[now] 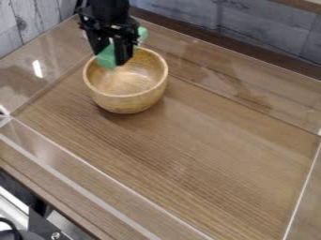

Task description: Put green object into wooden bowl

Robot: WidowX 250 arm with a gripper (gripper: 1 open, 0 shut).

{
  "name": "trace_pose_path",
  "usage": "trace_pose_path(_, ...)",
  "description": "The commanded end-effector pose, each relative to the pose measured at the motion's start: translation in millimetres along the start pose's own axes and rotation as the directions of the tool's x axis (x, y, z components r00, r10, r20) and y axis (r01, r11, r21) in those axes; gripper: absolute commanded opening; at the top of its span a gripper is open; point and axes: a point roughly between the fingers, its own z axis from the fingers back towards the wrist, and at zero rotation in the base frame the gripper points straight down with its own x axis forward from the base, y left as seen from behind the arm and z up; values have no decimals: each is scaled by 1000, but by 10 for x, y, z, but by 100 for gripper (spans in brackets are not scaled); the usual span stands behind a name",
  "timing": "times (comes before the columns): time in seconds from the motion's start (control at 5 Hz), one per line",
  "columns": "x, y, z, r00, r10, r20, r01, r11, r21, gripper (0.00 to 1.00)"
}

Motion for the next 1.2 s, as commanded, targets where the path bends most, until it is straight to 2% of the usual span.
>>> trace_pose_path(0.0, 73, -18, 214, 997, -17, 72, 16, 1000, 25, 0)
trace_pose_path(0.6, 121, -45, 203, 994, -82, 66, 82, 997, 3, 0)
trace_pose_path(0.8, 112, -43, 120, 991, -119, 64, 120, 993, -6, 0)
trace_pose_path(1.0, 103, -29, 31, 986, -154, 58, 155, 988, -15, 100)
